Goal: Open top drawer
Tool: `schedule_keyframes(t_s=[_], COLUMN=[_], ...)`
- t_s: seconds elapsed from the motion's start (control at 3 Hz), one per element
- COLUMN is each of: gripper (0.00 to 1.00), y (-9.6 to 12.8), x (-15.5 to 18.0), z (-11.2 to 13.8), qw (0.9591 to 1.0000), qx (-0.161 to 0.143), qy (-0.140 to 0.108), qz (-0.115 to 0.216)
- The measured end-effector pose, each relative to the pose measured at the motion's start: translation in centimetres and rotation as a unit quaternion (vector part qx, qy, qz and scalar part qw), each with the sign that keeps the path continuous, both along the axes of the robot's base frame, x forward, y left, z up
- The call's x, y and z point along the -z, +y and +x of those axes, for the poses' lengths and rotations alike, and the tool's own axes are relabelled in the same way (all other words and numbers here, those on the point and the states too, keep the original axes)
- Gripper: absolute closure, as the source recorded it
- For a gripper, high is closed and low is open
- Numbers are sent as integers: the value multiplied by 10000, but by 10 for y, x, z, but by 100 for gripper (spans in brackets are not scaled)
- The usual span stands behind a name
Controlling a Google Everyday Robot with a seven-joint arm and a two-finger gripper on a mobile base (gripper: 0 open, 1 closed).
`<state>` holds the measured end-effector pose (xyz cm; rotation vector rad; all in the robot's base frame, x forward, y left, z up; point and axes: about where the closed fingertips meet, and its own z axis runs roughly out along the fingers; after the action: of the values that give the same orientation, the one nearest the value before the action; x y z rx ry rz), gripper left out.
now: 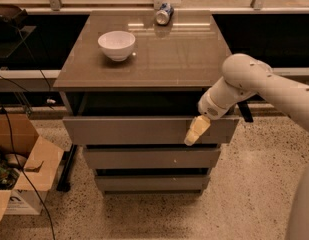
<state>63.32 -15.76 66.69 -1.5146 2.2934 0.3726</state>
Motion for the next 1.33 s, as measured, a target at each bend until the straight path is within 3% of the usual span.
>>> schedule_keyframes(t_s=[0.33, 0.67, 1.33], gripper=[1, 20, 66], y=[0, -7, -7], x=[9, 17, 10], z=[-30, -63, -61], qw=[9946, 9842, 9841], qx=[-801, -1334, -1338], qy=[465, 958, 959], qz=[-464, -667, -669])
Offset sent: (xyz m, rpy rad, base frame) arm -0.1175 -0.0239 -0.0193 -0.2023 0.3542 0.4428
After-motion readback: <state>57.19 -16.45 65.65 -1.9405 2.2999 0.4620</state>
